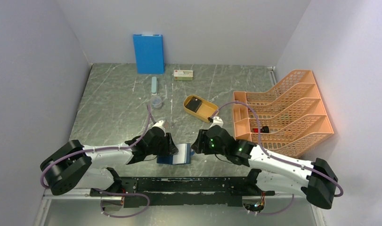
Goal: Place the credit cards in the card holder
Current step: Open the card holder at the center of the board.
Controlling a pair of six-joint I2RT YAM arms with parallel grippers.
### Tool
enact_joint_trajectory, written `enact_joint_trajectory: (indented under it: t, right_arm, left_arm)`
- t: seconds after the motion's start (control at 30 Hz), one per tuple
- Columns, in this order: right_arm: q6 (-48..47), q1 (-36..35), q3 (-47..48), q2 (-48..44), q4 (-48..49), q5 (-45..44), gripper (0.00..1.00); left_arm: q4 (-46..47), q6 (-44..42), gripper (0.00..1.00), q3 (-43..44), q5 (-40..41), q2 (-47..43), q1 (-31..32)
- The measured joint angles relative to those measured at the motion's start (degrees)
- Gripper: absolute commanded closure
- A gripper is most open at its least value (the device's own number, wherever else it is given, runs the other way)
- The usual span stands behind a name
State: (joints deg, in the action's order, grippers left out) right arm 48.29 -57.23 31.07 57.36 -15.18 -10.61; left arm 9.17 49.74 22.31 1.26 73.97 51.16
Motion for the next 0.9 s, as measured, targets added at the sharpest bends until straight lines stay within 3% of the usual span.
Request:
enact_joint_trajectory:
  t: [0.17, 0.43, 0.9]
  right_arm:
    - [-1.4, -1.0, 3.5, 0.3, 2.8, 5.9, 0.53]
    - [0.5, -3.8, 4.6, 12.1, 10.2, 9.8, 0.65]
    - [5.9, -3.3, 0.1, 21.3, 15.8, 5.9, 0.53]
  left_arm:
    - [0.7, 0.0, 0.54, -0.4, 0.0, -0.2, 0.0]
    - [0.7, 0.1, 0.54, -0.5, 0.2, -0.2, 0.0]
    - [0.2, 0.4, 0.56, -1.8, 1.9, -2.2, 0.1]
